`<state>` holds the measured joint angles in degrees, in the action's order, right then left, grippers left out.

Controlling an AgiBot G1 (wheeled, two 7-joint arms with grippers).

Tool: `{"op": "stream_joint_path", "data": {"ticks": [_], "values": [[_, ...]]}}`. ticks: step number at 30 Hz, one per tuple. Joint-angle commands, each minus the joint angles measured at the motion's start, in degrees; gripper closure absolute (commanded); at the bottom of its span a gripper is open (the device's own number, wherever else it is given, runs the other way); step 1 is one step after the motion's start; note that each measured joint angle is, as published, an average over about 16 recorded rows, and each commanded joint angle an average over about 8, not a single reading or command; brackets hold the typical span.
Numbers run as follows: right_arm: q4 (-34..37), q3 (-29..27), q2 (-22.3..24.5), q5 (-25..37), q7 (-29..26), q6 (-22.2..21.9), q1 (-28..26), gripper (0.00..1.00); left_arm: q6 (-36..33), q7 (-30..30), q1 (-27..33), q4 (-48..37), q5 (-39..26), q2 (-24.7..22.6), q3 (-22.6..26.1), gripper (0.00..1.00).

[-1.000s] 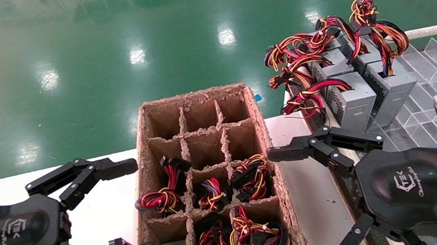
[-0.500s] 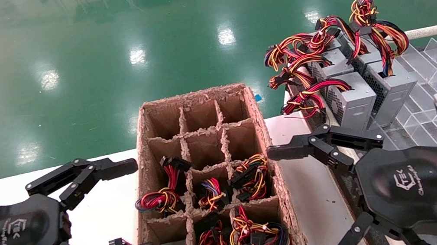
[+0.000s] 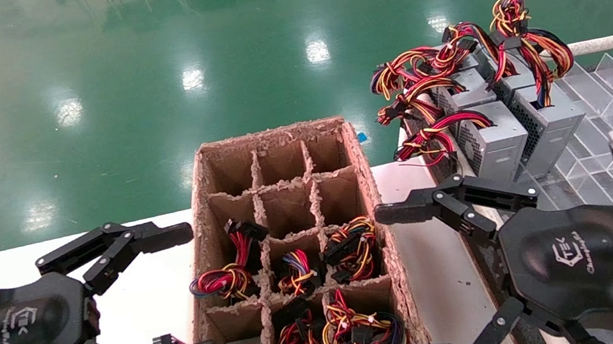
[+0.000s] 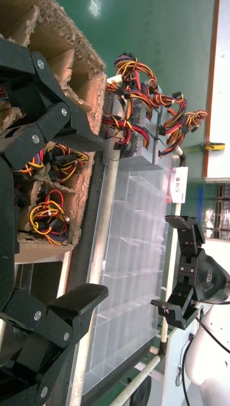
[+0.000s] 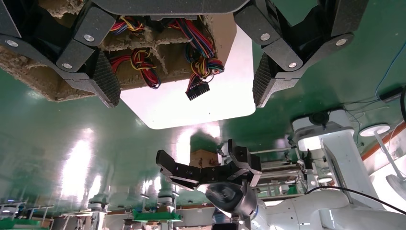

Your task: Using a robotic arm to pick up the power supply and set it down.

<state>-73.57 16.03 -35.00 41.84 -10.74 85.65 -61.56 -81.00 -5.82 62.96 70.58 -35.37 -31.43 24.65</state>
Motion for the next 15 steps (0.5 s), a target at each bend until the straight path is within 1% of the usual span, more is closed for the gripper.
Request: {"op": "stream_joint_path", "data": {"ticks": [1, 15], "values": [[0.0, 0.0, 0.0, 0.0, 0.0, 0.0, 0.0, 0.00, 0.0, 0.0, 0.0, 0.0, 0.0, 0.0, 0.0, 0.00], [0.0, 0.0, 0.0, 0.0, 0.0, 0.0, 0.0, 0.00, 0.0, 0.0, 0.0, 0.0, 0.0, 0.0, 0.0, 0.00]]}}
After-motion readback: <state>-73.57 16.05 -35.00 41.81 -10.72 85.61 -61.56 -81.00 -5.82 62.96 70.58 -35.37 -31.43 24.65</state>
